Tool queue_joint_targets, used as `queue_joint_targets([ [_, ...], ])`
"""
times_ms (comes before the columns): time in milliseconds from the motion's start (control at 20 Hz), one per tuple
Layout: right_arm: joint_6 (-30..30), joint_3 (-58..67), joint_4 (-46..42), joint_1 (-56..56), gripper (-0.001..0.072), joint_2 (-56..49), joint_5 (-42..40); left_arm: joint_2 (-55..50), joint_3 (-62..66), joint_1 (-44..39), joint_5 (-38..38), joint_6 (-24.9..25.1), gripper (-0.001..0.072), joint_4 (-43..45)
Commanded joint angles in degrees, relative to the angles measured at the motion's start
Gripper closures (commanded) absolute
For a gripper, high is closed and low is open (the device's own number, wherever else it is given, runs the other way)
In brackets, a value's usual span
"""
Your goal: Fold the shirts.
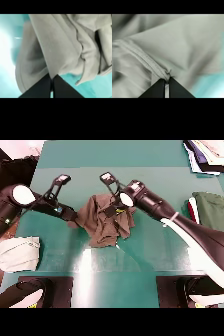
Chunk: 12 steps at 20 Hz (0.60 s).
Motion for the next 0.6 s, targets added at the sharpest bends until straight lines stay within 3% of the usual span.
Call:
queue_joint_targets([
  [0, -0.1, 0.1, -11.6, -2.5, 0.0687, 9.4, 4.1, 0.9, 10.4, 0.0, -4.1, -0.3, 0.0685, 7.9],
  [550, 0.0, 0.1, -10.6, -16.5, 0.0688, 42.7, 4.0, 11.8, 42.6, 0.0, -13.7, -0.3, 0.0685, 10.6],
])
